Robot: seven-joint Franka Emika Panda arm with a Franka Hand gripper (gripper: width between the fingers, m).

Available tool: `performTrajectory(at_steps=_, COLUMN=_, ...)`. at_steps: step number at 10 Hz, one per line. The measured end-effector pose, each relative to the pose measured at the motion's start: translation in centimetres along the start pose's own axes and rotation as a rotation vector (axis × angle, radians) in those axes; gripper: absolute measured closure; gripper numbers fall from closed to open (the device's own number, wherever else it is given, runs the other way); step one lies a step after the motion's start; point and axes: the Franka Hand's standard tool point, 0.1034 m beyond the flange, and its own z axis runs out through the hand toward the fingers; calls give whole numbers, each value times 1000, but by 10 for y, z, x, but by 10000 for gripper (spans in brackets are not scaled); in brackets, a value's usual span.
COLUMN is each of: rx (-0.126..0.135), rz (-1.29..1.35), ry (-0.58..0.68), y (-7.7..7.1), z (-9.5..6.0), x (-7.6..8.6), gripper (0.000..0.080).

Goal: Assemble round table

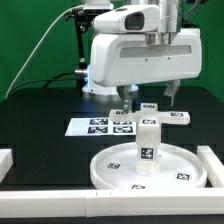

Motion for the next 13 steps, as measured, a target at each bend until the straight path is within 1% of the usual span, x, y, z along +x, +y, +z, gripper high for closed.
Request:
performTrajectory(at_steps=2, rx=2, rz=1, ry=-10, y=0, z=6, x=-3, gripper=150)
performTrajectory(at_steps=4, rx=-5, rz=0, ry=-11, y=0, z=12, x=-4, gripper=150)
performTrajectory(at_steps=5, rx=-4, rz=3, ry=-16, y=-1, z=14, x=-5, gripper=150)
performTrajectory(at_steps=7, rx=-5, rz=17, ry=-16, y=0, z=14, x=-5, gripper=150)
performTrajectory(at_steps=8, rx=-5, rz=45, ry=-16, y=0, z=14, x=-5, gripper=245)
performTrajectory(at_steps=9, rx=-5, rz=45, ry=-16, y=0, z=14, x=-5, gripper=245)
performTrajectory(at_steps=10, rx=-5, rz=73, ry=-15, y=0, z=14, x=-5, gripper=361)
performTrajectory(at_steps=13, rx=-8, rz=310, ry=-13, y=0, z=15, x=-5, gripper=361)
